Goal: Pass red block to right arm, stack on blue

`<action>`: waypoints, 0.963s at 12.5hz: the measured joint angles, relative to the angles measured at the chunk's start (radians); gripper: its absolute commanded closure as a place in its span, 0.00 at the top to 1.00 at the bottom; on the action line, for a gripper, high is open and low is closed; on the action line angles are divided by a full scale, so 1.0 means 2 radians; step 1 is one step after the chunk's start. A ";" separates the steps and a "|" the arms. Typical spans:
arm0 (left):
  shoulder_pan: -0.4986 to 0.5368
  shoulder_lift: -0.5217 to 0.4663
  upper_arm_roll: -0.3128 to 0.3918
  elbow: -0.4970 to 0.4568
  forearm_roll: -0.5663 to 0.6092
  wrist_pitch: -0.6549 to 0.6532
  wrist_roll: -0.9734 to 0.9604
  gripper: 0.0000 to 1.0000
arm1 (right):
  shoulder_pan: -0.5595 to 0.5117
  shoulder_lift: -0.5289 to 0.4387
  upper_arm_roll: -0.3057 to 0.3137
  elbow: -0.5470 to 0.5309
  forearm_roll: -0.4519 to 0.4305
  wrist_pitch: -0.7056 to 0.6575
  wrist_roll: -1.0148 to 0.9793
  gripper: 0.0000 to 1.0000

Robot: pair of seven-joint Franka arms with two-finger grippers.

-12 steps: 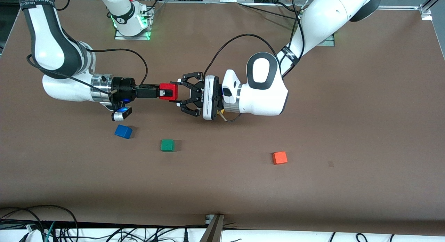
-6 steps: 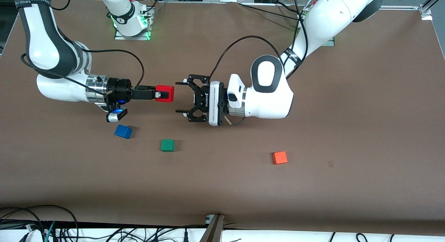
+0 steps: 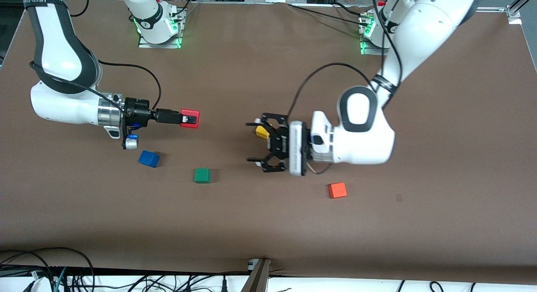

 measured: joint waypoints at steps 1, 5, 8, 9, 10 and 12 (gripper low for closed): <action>0.019 0.000 0.000 0.004 0.029 -0.020 0.000 1.00 | -0.003 0.006 -0.001 0.000 -0.034 0.017 -0.001 0.05; 0.100 -0.004 0.000 0.019 0.111 -0.117 0.003 1.00 | -0.010 0.020 -0.001 0.004 -0.255 0.080 -0.004 0.05; 0.164 -0.004 0.001 0.019 0.175 -0.180 -0.003 1.00 | -0.011 0.038 -0.001 0.005 -0.392 0.127 -0.003 0.05; 0.185 -0.004 0.001 0.020 0.200 -0.202 -0.008 1.00 | -0.012 0.052 -0.002 0.005 -0.438 0.147 -0.003 0.05; 0.214 -0.005 0.000 0.023 0.235 -0.239 -0.014 1.00 | -0.013 0.075 -0.003 0.006 -0.509 0.179 -0.002 0.05; 0.235 -0.017 -0.001 0.040 0.298 -0.281 -0.047 1.00 | -0.013 0.100 -0.003 0.006 -0.569 0.221 -0.002 0.05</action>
